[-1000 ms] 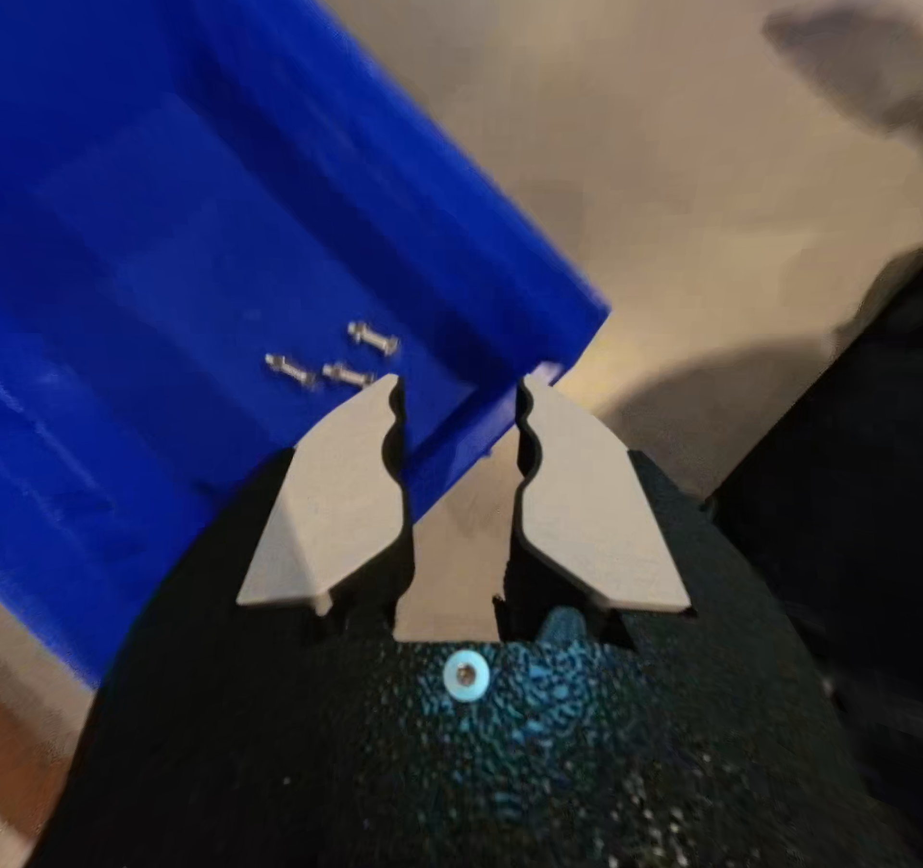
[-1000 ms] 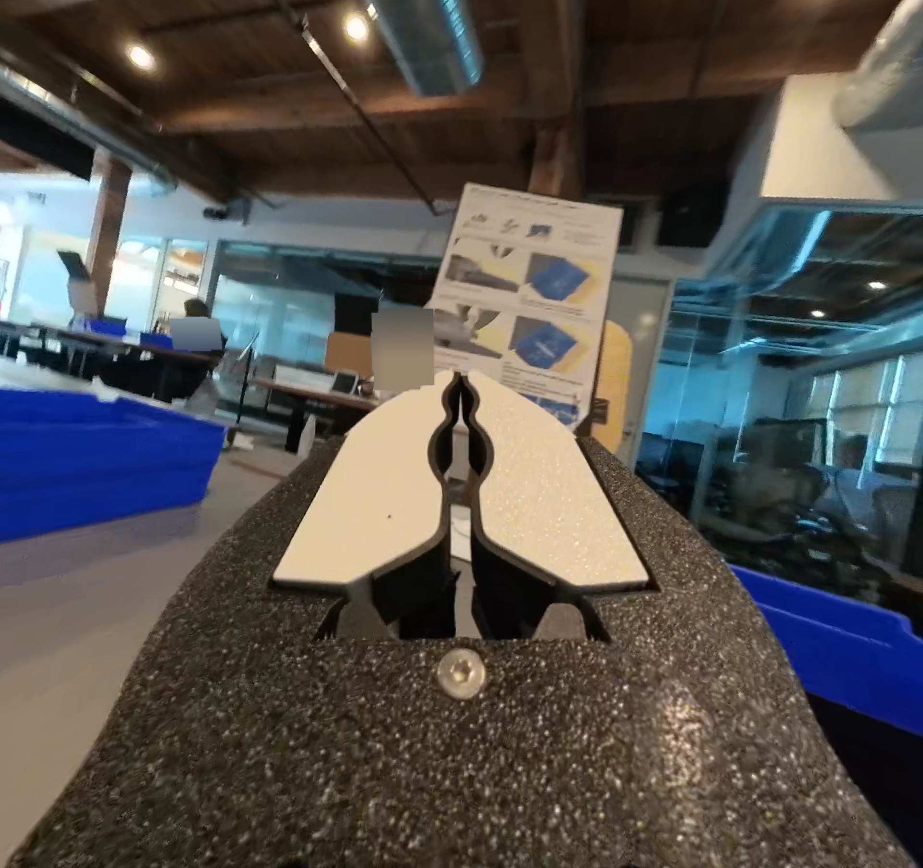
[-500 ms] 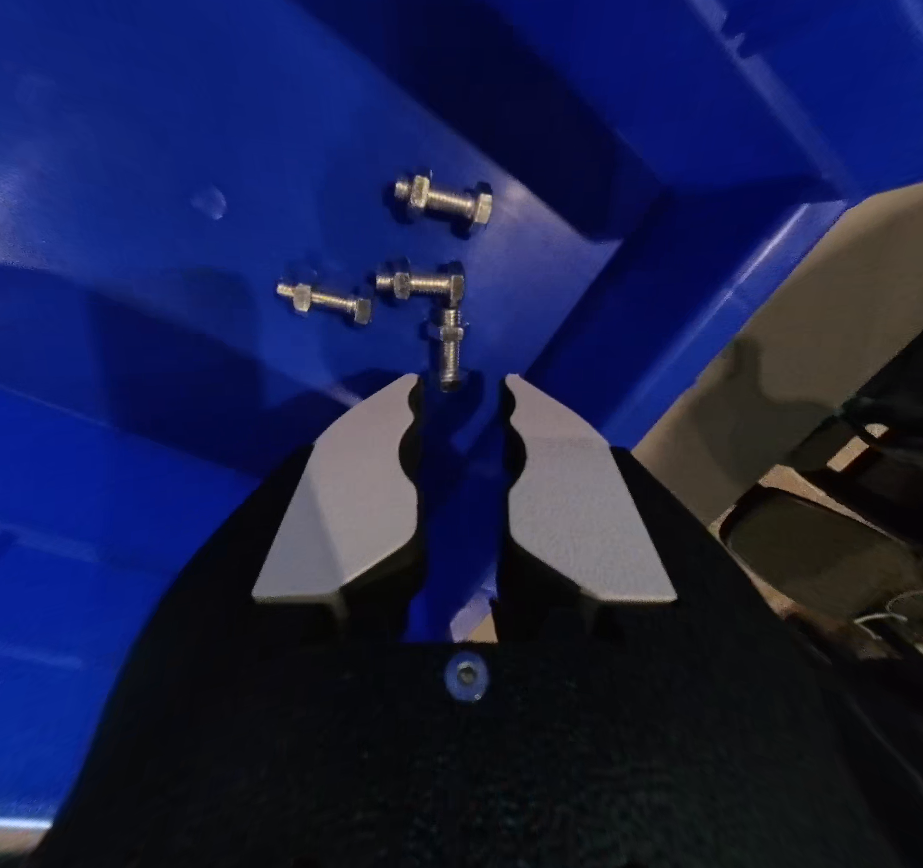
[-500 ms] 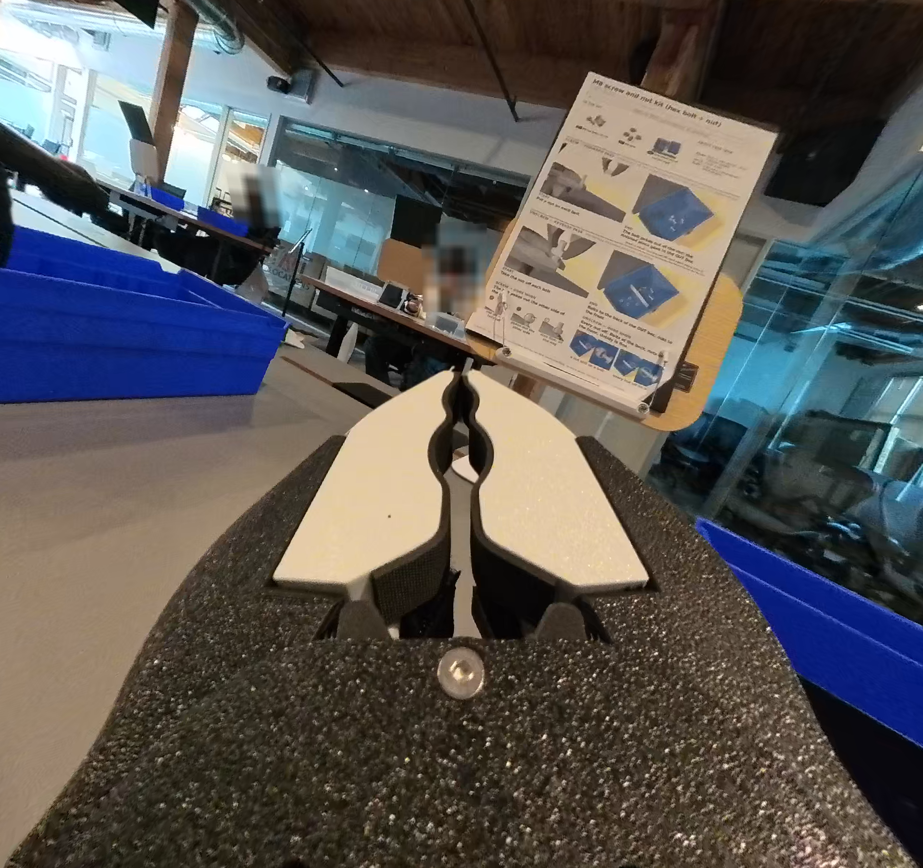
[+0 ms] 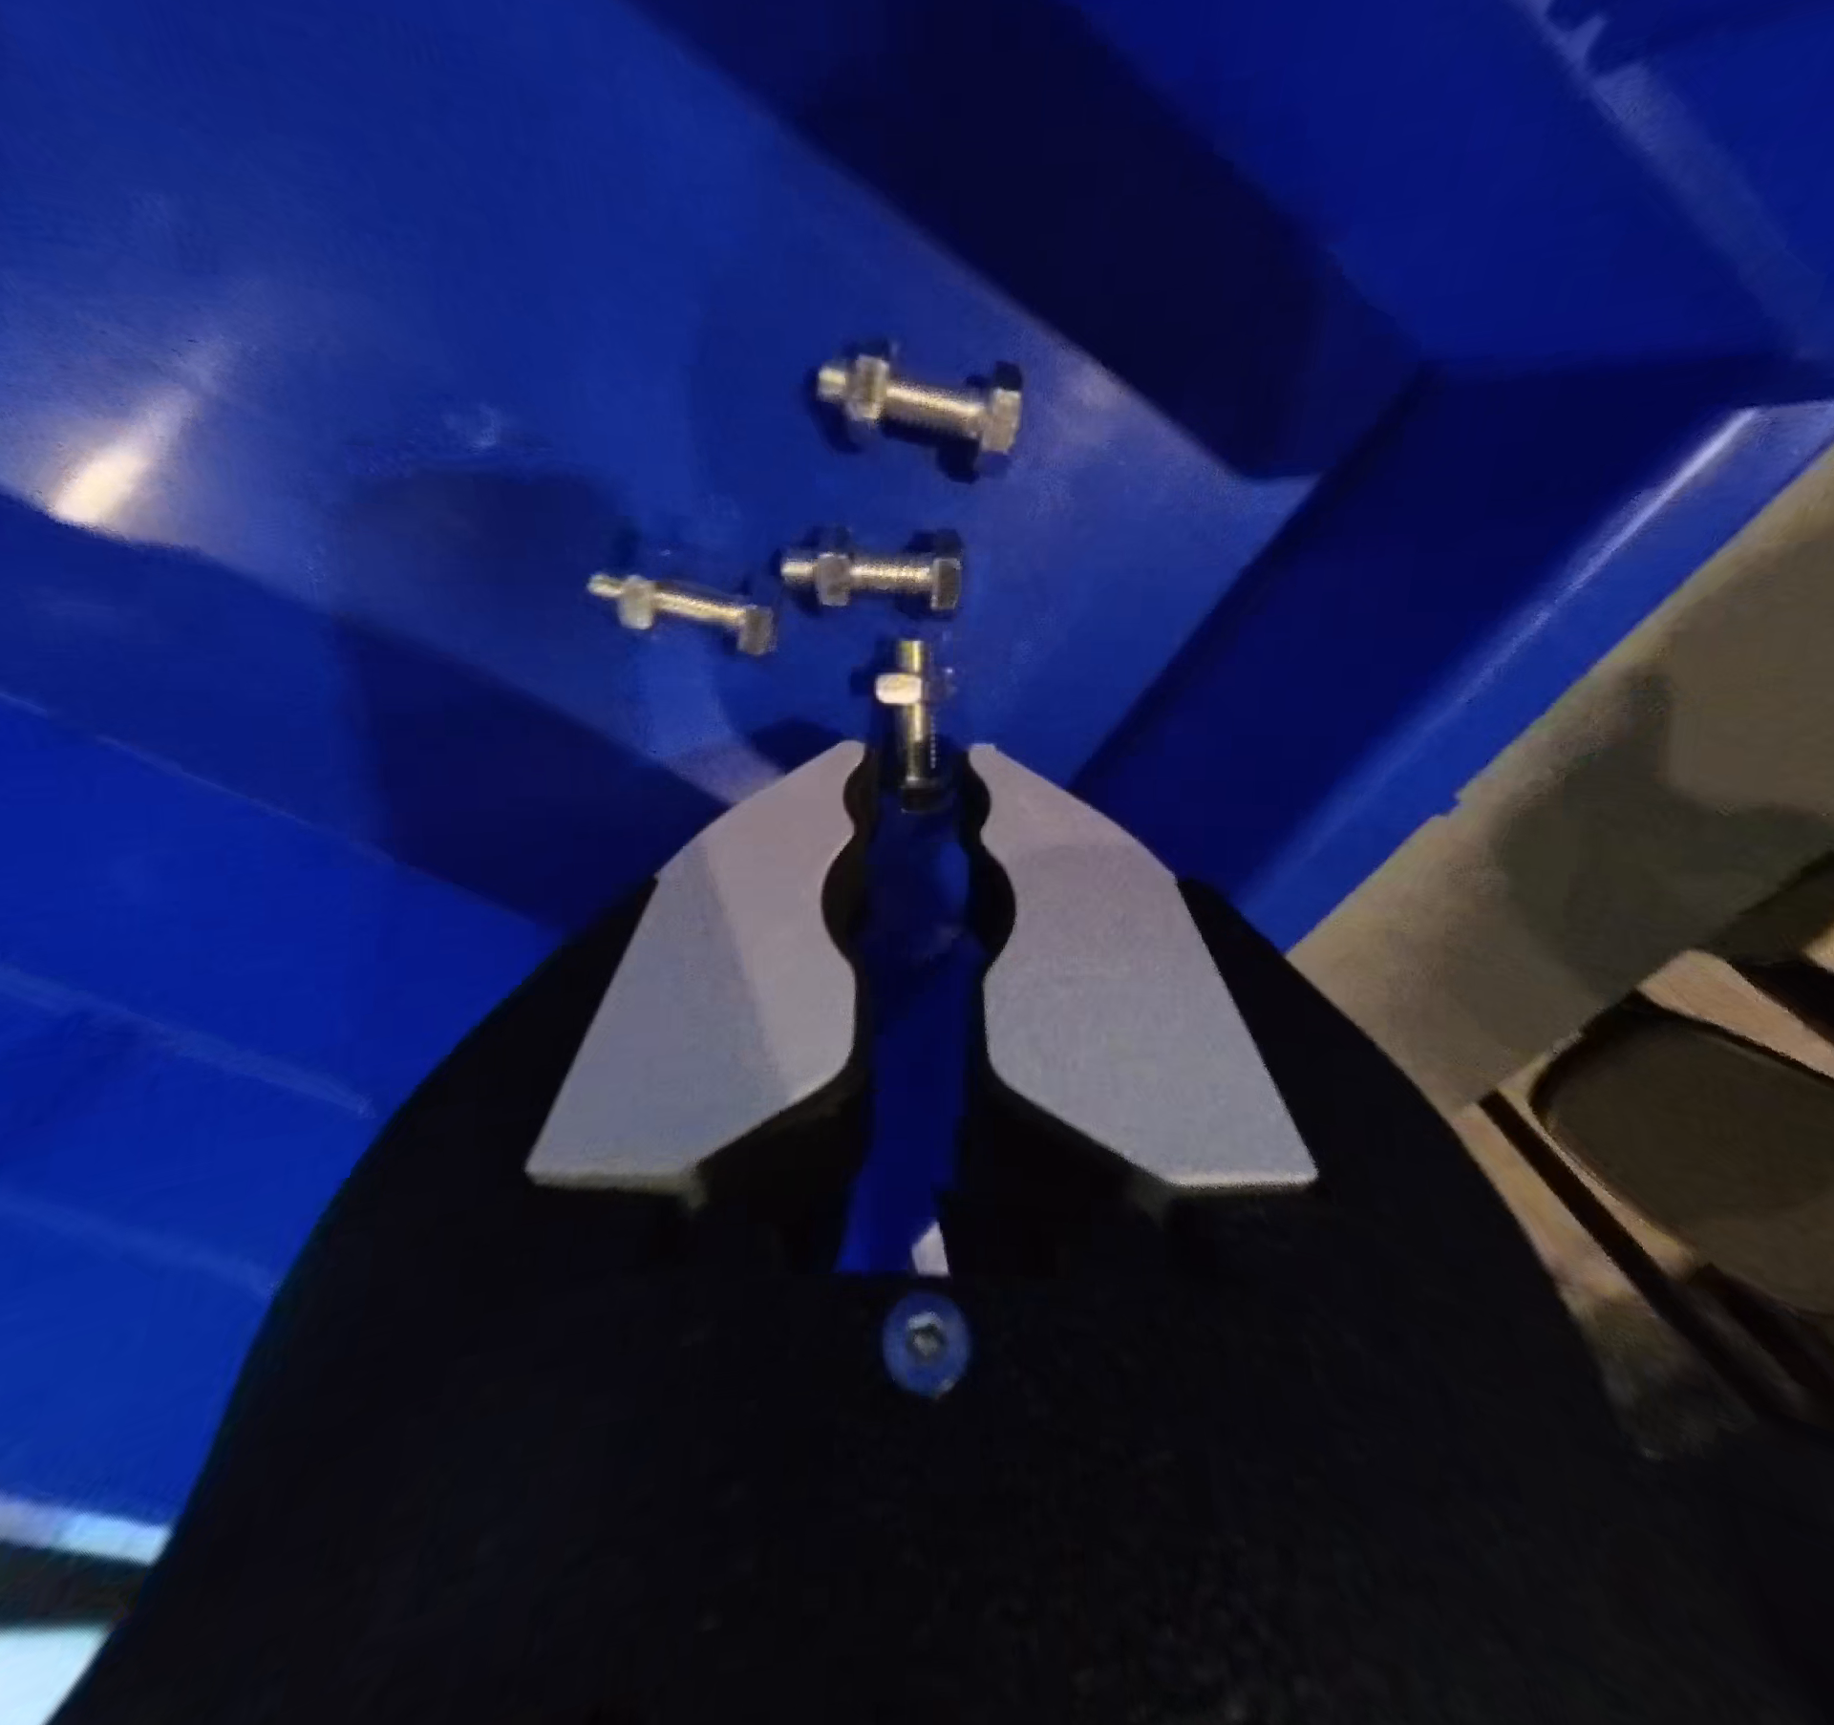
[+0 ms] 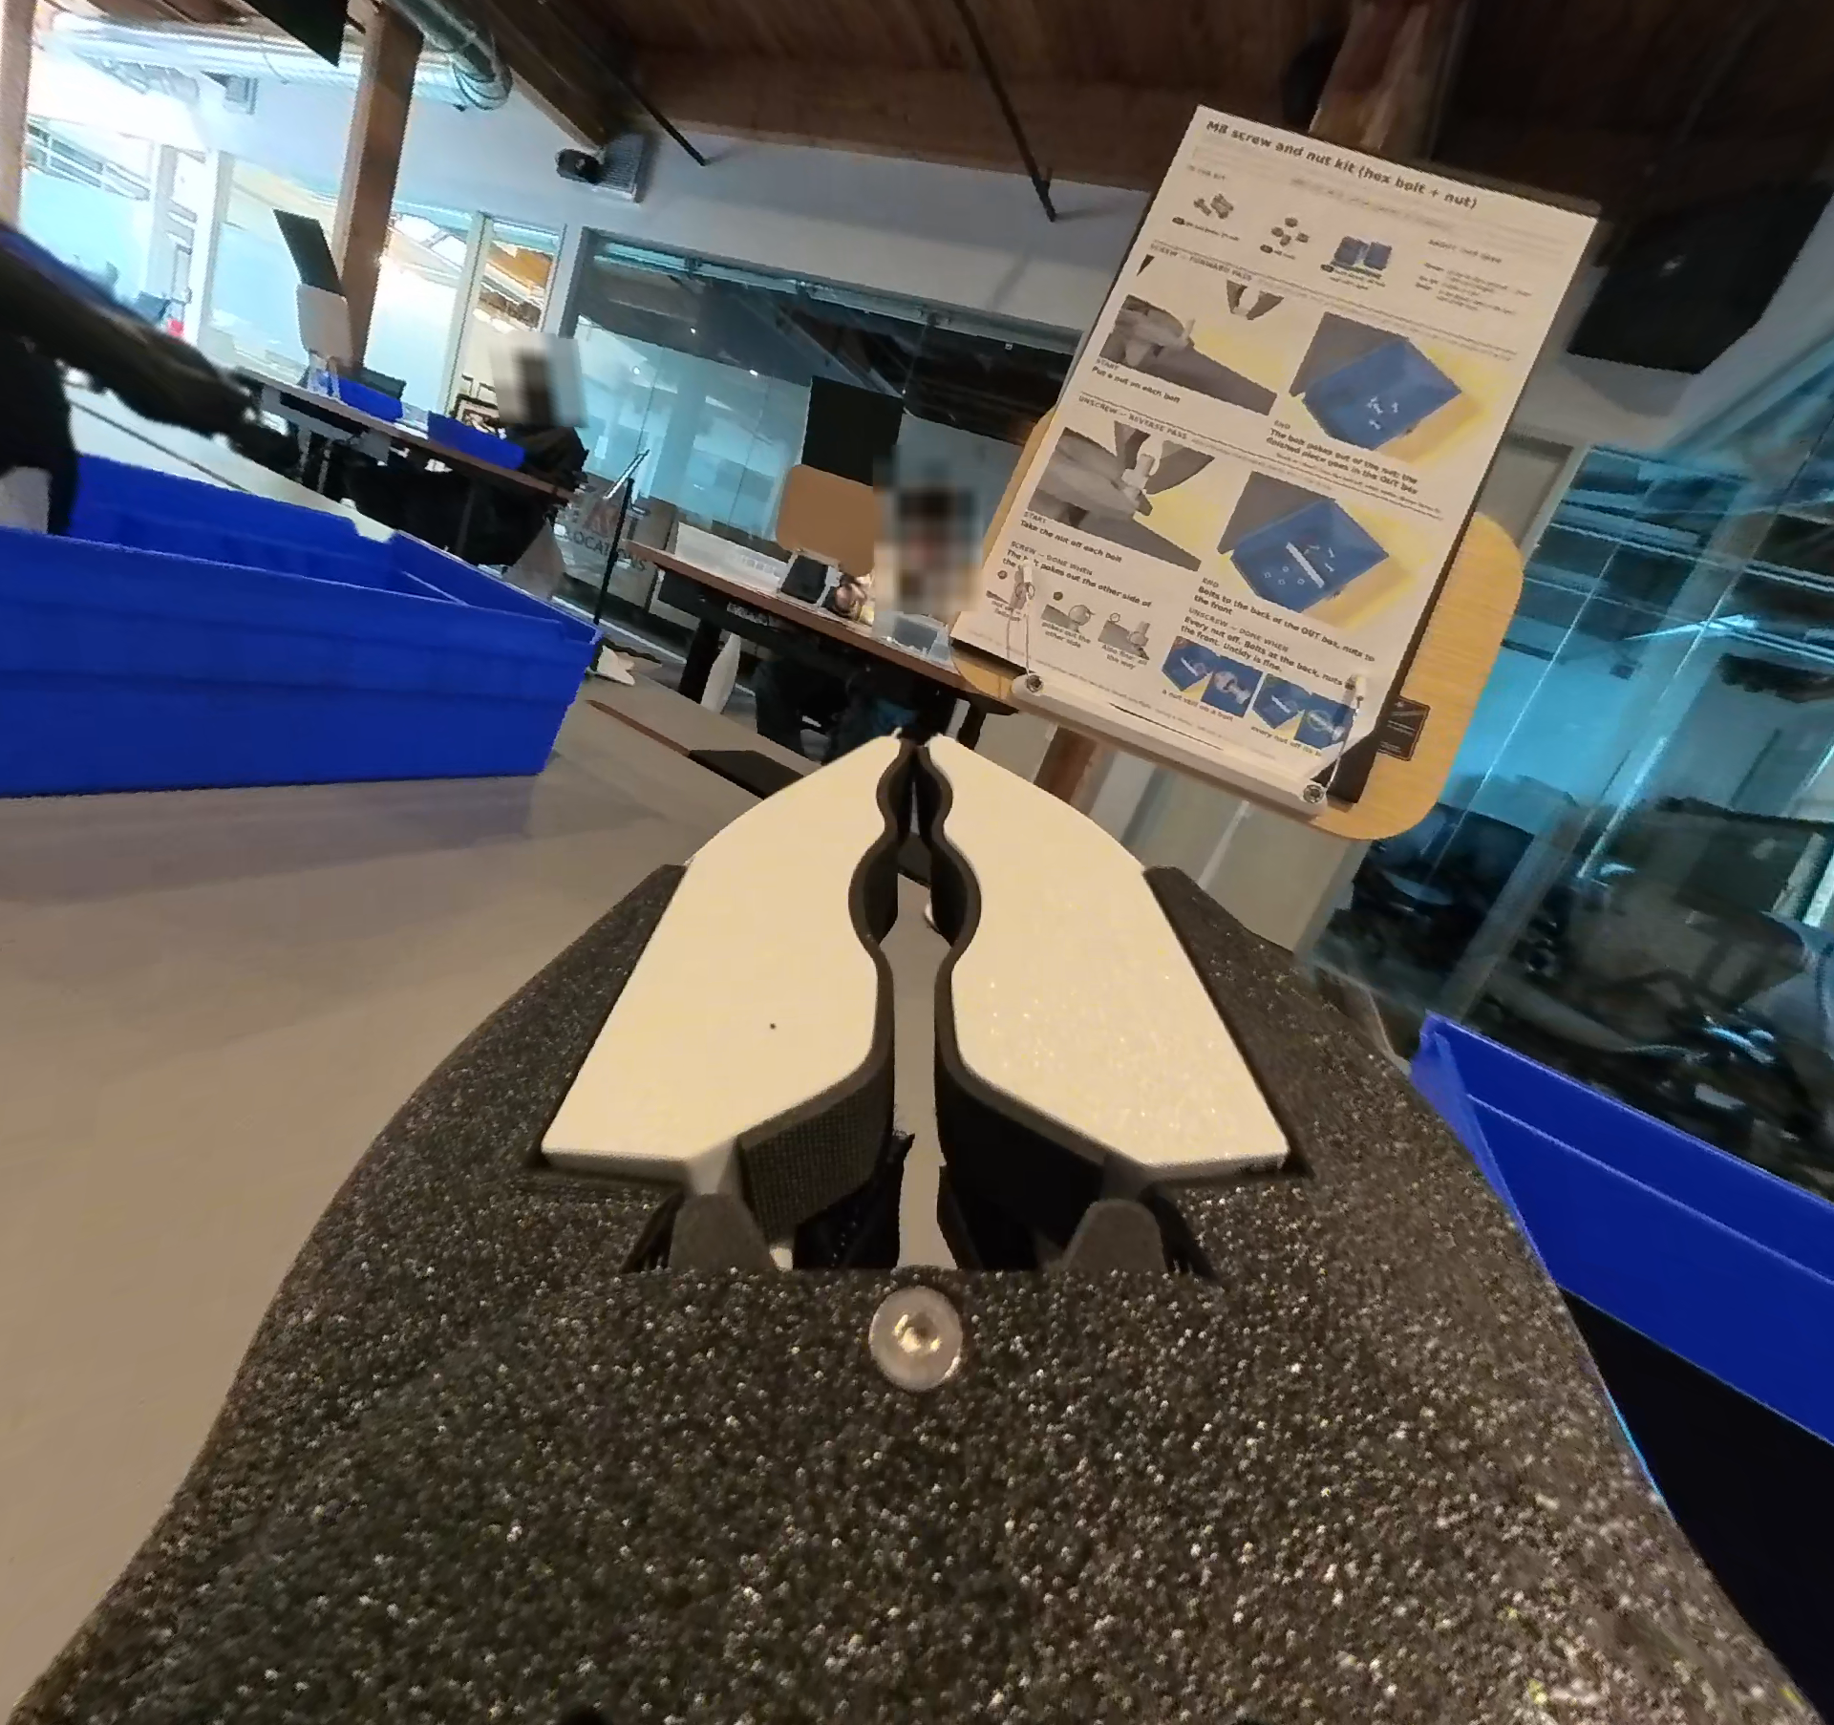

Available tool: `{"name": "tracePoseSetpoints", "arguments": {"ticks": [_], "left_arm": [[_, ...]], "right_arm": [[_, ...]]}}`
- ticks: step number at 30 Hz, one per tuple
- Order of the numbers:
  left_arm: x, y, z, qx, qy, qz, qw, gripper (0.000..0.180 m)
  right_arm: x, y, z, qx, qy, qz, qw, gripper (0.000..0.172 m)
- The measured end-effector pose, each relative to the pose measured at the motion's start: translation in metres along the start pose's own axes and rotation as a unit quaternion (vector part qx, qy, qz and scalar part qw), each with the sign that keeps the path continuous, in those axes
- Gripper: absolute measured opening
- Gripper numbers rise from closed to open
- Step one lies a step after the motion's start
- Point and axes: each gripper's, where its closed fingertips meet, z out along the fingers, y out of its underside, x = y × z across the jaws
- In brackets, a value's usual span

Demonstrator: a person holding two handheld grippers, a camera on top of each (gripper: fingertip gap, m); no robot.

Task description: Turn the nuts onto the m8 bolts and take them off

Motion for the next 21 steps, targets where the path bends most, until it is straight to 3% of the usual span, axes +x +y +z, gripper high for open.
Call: {"name": "tracePoseSetpoints", "arguments": {"ticks": [1, 6, 11, 17, 21], "left_arm": [[-0.003, -0.002, -0.007, 0.017, -0.022, -0.004, 1.0, 0.015], [0.004, -0.046, -0.087, 0.212, -0.129, -0.021, 0.968, 0.014], [0.061, -0.122, -0.135, 0.332, -0.17, 0.07, 0.925, 0.013], [0.128, -0.232, -0.108, 0.408, -0.162, 0.194, 0.877, 0.014], [0.154, -0.275, -0.072, 0.428, -0.13, 0.257, 0.857, 0.014]], "right_arm": [[-0.001, 0.0, 0.0, 0.0, -0.003, 0.002, 1.0, 0.0], [-0.015, -0.003, 0.011, 0.009, -0.051, 0.036, 0.998, 0.0], [-0.047, -0.012, 0.023, 0.027, -0.155, 0.072, 0.985, 0.003], [-0.077, -0.01, 0.042, 0.028, -0.32, 0.218, 0.921, 0.026], [-0.08, 0.016, 0.053, -0.03, -0.37, 0.283, 0.884, 0.031]]}}
